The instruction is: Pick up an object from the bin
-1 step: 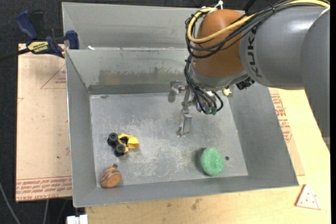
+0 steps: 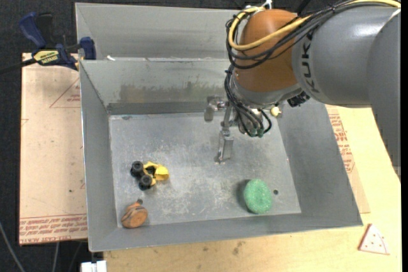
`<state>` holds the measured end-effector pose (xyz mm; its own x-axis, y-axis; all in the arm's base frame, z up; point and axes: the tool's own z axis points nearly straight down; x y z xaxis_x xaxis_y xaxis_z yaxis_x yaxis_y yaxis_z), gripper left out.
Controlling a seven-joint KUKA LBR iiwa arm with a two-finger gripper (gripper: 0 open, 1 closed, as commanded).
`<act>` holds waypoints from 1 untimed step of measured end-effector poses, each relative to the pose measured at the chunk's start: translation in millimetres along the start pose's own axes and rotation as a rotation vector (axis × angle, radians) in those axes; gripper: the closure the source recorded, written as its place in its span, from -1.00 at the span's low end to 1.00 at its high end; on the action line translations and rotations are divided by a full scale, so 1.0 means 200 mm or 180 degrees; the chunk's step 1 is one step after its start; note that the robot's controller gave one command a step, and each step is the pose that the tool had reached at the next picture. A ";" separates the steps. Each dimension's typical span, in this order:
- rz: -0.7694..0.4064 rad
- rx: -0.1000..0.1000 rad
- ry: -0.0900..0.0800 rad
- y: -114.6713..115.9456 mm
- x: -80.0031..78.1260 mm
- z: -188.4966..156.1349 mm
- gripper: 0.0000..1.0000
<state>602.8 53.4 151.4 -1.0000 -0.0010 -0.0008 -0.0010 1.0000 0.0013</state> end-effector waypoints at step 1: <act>-0.0071 0.0005 -0.0016 0.23 0.08 0.16 -1.00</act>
Offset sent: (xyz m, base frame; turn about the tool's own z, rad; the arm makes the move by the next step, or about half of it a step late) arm 0.0306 0.0636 0.0008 -0.1240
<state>586.2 99.8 120.3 -0.9997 -0.0232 -0.0058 -0.0232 0.9997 -0.0004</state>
